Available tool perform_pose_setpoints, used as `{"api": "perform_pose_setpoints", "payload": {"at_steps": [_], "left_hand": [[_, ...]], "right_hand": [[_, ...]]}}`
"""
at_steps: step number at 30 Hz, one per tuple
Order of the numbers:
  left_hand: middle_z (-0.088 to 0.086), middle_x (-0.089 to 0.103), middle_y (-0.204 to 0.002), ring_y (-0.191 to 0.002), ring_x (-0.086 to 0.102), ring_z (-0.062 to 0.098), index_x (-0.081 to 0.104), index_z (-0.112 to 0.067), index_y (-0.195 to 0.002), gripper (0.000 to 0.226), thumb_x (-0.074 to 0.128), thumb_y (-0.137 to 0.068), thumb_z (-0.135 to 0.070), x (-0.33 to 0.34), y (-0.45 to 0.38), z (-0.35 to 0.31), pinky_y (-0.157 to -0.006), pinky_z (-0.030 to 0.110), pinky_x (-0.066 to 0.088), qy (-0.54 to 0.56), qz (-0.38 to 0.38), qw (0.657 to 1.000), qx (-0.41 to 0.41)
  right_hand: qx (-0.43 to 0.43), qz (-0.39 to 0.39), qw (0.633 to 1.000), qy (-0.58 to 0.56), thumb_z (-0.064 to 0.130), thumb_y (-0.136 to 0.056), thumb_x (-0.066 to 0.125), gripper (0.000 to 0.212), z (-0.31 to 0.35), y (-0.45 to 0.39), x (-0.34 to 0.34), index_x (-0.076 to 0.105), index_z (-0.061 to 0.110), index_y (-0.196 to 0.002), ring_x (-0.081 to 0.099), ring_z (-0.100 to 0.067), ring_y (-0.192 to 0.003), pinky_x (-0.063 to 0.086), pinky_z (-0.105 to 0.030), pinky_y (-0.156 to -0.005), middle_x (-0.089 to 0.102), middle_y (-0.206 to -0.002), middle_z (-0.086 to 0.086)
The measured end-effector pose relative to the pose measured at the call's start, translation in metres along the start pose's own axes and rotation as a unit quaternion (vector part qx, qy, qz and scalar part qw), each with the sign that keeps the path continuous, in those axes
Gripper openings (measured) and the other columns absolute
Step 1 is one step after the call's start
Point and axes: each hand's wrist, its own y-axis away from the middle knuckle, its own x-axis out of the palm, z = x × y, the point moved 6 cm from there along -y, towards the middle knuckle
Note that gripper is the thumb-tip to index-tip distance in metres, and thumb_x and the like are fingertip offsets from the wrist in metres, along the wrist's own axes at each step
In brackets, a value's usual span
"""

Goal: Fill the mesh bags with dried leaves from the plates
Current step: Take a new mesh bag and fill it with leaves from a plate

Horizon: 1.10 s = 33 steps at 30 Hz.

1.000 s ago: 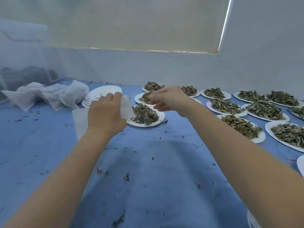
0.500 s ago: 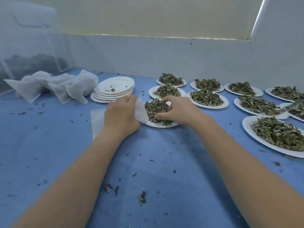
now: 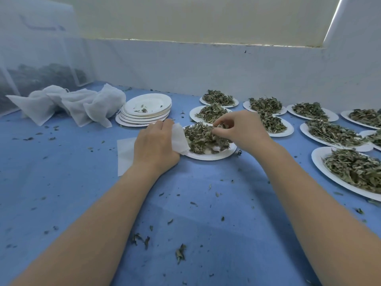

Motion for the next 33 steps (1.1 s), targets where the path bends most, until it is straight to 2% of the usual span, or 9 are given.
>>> {"api": "perform_pose_setpoints", "payload": {"at_steps": [5,9,14,17,20,26,29,31,33], "left_hand": [[0.011,0.057,-0.108,-0.099,0.05,0.032,0.049,-0.009,-0.12,0.055,0.065,-0.068,-0.013,-0.002,0.001,-0.005,-0.078,0.034,0.033,-0.002,-0.017,1.0,0.012],[0.012,0.057,-0.106,-0.098,0.05,0.032,0.05,-0.008,-0.119,0.053,0.063,-0.068,-0.011,-0.005,0.001,-0.007,-0.078,0.034,0.033,0.01,-0.024,1.0,0.008],[0.01,0.058,-0.106,-0.097,0.051,0.031,0.05,-0.01,-0.118,0.052,0.065,-0.068,-0.014,-0.007,-0.01,-0.015,-0.077,0.032,0.032,0.017,-0.027,0.999,0.021],[0.008,0.057,-0.102,-0.094,0.052,0.03,0.05,-0.012,-0.115,0.049,0.066,-0.07,-0.019,-0.007,-0.021,-0.022,-0.071,0.028,0.027,0.022,-0.029,0.999,0.026],[0.007,0.058,-0.101,-0.092,0.051,0.029,0.051,-0.012,-0.114,0.048,0.065,-0.069,-0.017,-0.002,-0.026,-0.029,-0.072,0.029,0.029,0.027,-0.027,0.999,0.034],[0.008,0.06,-0.096,-0.088,0.053,0.03,0.055,-0.009,-0.108,0.04,0.064,-0.07,-0.017,-0.005,-0.025,-0.033,-0.072,0.031,0.031,0.061,-0.051,0.996,0.038],[0.008,0.061,-0.099,-0.092,0.055,0.029,0.055,-0.01,-0.11,0.042,0.067,-0.073,-0.025,-0.006,-0.025,-0.029,-0.075,0.033,0.035,0.09,-0.055,0.994,0.025],[0.01,0.062,-0.1,-0.094,0.055,0.03,0.055,-0.009,-0.111,0.043,0.066,-0.075,-0.029,-0.005,-0.024,-0.028,-0.077,0.035,0.037,0.098,-0.059,0.993,0.021],[0.01,0.062,-0.101,-0.095,0.055,0.031,0.055,-0.009,-0.111,0.044,0.066,-0.075,-0.031,-0.004,-0.023,-0.027,-0.078,0.037,0.038,0.102,-0.061,0.993,0.019]], "right_hand": [[-0.034,-0.019,0.998,-0.049,0.029,-0.08,0.073,0.007,0.008,0.001,-0.004,0.073,0.025,-0.086,0.046,0.004,-0.052,0.032,-0.004,-0.054,0.048,-0.056,0.019],[-0.074,-0.039,0.992,-0.097,0.022,-0.079,0.073,0.008,0.02,0.002,-0.007,0.074,0.021,-0.088,0.048,-0.001,-0.057,0.038,-0.012,-0.062,0.06,-0.064,0.011],[-0.103,-0.027,0.987,-0.118,0.023,-0.077,0.076,0.012,0.032,0.001,-0.007,0.075,0.021,-0.089,0.049,0.005,-0.057,0.038,-0.007,-0.061,0.058,-0.064,0.016],[-0.105,-0.01,0.989,-0.107,0.023,-0.077,0.076,0.012,0.033,0.001,-0.004,0.074,0.023,-0.089,0.052,-0.005,-0.063,0.044,-0.017,-0.068,0.069,-0.08,0.0],[-0.088,0.0,0.988,-0.127,0.021,-0.078,0.075,0.013,0.031,0.001,-0.002,0.075,0.023,-0.091,0.056,-0.015,-0.07,0.046,-0.024,-0.071,0.07,-0.084,-0.004],[-0.067,0.105,0.981,-0.146,0.018,-0.089,0.059,0.015,0.038,0.001,0.012,0.07,0.011,-0.096,0.038,-0.011,-0.058,0.033,-0.022,-0.056,0.057,-0.074,-0.011],[-0.052,0.176,0.959,-0.216,0.01,-0.092,0.046,0.023,0.042,0.004,0.017,0.067,0.007,-0.101,0.051,-0.028,-0.075,0.038,-0.028,-0.07,0.062,-0.094,-0.022],[-0.045,0.196,0.948,-0.248,0.001,-0.087,0.042,0.034,0.043,0.005,0.018,0.068,0.011,-0.105,0.052,-0.022,-0.078,0.039,-0.027,-0.074,0.062,-0.101,-0.023],[-0.045,0.173,0.957,-0.23,0.0,-0.086,0.046,0.035,0.043,0.005,0.018,0.069,0.017,-0.106,0.047,-0.01,-0.065,0.038,-0.016,-0.061,0.062,-0.088,-0.018]]}}
